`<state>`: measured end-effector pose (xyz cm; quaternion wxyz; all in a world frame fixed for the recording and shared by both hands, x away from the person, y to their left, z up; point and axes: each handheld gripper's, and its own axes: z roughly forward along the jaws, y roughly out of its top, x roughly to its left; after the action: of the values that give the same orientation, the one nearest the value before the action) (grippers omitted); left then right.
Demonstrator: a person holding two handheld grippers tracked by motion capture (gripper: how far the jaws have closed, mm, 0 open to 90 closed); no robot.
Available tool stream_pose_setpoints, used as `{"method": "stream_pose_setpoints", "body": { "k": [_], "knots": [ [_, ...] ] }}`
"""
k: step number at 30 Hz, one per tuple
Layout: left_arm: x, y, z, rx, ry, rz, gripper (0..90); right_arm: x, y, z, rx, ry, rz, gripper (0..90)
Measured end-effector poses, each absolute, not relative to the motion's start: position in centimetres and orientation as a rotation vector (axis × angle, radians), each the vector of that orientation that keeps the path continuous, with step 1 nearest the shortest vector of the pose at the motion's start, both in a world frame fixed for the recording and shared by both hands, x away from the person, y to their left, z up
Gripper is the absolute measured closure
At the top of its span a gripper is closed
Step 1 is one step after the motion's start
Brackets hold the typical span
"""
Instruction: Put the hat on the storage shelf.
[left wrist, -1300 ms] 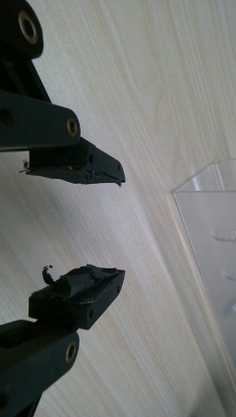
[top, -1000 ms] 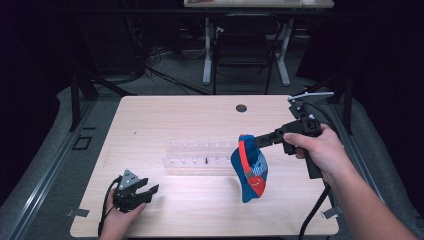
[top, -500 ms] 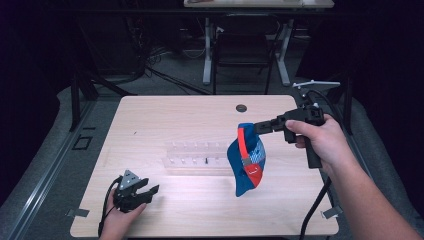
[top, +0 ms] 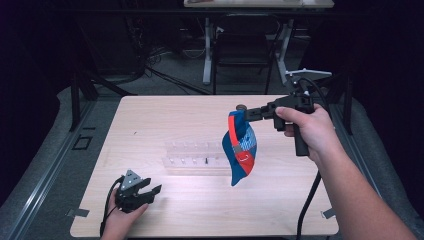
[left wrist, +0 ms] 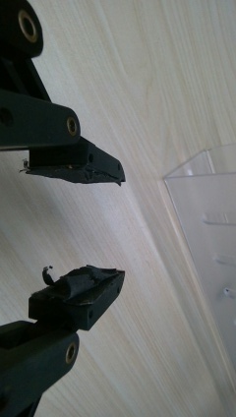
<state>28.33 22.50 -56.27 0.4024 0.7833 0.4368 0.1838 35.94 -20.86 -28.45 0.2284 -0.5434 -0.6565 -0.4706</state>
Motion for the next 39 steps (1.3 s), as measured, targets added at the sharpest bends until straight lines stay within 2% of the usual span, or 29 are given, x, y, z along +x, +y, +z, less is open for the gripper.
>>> {"method": "stream_pose_setpoints", "body": {
  "k": [32, 39],
  "knots": [
    [28.3, 22.1, -55.7, 1.95, 1.092, 0.483, 48.5, 40.0, -17.6, -29.1, -1.453, -1.639, -1.4, 90.0],
    [28.1, 19.6, -53.2, 1.925, 0.959, 0.506, 49.0, 40.5, -16.3, -29.3, -1.448, -1.627, -1.41, 90.0]
  ]
}}
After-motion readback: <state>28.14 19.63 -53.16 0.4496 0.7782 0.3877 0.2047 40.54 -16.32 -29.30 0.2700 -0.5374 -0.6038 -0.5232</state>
